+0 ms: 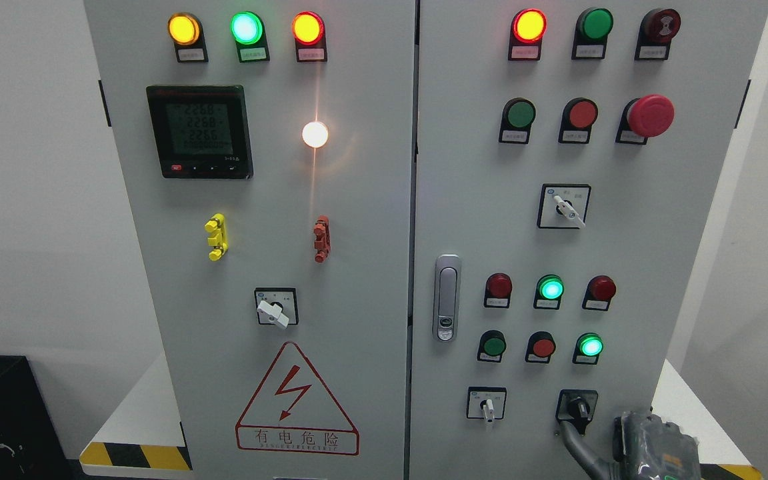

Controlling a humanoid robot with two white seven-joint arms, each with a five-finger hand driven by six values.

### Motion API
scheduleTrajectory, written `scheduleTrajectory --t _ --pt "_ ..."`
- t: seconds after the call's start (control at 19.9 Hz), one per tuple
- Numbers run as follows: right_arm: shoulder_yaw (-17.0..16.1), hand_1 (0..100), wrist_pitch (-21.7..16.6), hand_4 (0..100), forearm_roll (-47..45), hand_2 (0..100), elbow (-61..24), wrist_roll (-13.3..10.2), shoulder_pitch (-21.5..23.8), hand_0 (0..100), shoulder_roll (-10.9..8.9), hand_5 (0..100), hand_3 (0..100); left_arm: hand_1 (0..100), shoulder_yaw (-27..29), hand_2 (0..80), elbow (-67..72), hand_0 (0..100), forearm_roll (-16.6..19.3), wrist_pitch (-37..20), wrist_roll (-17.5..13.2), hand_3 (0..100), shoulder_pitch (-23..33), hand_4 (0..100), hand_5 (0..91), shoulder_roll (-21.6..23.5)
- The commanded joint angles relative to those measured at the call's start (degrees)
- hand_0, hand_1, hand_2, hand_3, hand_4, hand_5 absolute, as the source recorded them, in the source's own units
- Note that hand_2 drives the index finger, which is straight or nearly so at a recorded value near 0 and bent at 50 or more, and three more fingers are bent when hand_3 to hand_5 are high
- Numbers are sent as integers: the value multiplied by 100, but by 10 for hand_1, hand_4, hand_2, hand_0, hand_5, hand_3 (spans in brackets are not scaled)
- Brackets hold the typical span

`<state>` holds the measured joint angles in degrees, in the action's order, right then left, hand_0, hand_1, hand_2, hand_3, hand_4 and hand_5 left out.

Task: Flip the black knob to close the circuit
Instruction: 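Twist the black rotary knob with the right hand fingers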

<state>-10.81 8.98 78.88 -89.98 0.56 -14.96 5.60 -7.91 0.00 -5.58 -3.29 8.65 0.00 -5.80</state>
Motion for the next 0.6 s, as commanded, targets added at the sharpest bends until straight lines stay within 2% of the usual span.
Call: scheduleTrajectory --t 0.0,0.55 --pt "-342 9 8 908 -22 865 7 -12 2 0 -50 942 1000 556 0 0 -176 120 4 3 -4 0 132 0 0 0" --pt "-413 9 -36 904 -66 865 -63 -29 2 0 -50 941 1000 556 0 0 -176 120 -5 3 -4 0 132 0 0 0"
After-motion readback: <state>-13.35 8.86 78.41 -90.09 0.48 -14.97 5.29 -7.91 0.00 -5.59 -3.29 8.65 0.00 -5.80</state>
